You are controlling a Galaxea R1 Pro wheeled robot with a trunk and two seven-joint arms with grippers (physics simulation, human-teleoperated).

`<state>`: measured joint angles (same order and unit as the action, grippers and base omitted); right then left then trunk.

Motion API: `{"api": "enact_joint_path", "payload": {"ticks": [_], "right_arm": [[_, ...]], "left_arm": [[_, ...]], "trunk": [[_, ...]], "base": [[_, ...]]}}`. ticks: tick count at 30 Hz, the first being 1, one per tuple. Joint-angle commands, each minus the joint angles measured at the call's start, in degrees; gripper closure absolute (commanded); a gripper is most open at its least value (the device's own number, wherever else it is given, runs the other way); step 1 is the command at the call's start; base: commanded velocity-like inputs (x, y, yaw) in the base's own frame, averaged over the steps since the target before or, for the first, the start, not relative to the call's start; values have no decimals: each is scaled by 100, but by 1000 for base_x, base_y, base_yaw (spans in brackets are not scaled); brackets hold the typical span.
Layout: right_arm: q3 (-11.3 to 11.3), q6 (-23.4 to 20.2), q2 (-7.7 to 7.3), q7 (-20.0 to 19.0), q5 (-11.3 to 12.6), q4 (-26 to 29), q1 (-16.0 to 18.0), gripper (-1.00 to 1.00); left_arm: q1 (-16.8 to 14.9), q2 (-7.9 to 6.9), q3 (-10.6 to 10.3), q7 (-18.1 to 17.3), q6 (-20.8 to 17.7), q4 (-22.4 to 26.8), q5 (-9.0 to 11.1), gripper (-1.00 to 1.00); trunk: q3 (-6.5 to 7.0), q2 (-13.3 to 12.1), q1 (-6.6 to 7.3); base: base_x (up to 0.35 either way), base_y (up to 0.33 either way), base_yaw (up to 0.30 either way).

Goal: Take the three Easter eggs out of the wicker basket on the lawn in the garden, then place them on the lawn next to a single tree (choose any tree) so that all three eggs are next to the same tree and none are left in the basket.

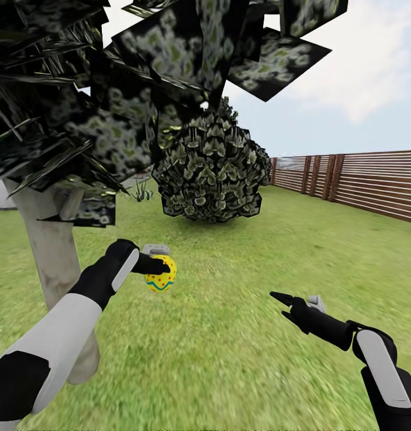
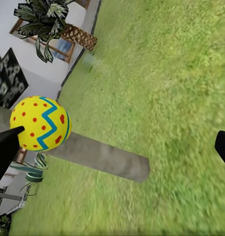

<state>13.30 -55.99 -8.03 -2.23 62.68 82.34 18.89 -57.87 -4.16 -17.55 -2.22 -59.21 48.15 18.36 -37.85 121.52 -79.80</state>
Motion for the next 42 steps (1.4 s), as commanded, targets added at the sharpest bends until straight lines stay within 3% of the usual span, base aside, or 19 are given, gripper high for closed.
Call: {"api": "enact_joint_path", "payload": {"ticks": [1,14,42], "right_arm": [[7,-28,2,-23,-19,1,3,-100],[7,-26,15,-23,-14,-8,1,-100],[-11,334,26,-31,-15,-8,1,-100]], "left_arm": [[-5,-6,-18,-27,19,3,-17,100],[4,27,-146,-28,85,1,-17,100],[4,35,-152,-58,85,0,-23,100]], "trunk": [[-25,45,-22],[-258,566,-307],[-761,1689,-922]], "base": [[0,0,0],[0,0,0],[0,0,0]]}}
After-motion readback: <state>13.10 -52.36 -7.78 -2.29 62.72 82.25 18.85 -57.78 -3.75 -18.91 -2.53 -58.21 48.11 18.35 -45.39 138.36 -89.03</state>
